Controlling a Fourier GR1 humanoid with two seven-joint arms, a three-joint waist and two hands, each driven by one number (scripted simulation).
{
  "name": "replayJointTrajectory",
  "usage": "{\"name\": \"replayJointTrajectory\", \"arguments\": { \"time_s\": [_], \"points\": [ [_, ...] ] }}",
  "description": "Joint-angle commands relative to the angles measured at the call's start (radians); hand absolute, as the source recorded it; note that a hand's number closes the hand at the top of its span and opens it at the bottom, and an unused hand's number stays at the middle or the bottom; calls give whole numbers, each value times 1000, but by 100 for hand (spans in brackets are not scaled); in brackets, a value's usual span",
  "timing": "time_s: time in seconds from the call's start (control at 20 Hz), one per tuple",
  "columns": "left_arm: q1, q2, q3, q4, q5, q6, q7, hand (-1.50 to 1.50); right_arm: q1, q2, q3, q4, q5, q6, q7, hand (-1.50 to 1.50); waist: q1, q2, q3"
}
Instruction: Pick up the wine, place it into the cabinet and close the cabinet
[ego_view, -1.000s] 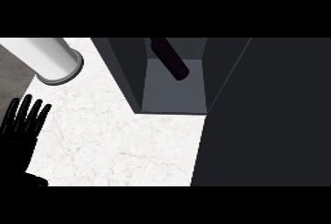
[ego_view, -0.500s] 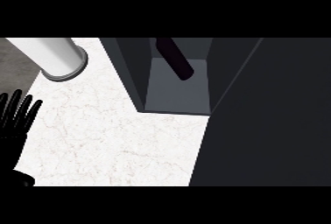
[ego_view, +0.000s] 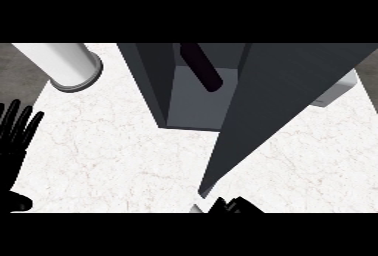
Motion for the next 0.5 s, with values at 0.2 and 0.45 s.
{"name": "replayJointTrajectory", "arguments": {
  "time_s": [0.2,0.45],
  "points": [
    [19,26,68,25,25,-38,9,-150,-475,209,-80,366,-84,-166,97,150,-24,-2,5],
    [20,-2,71,21,12,-28,21,-150,-621,212,-205,589,-215,-161,13,150,-33,0,7]
  ]
}}
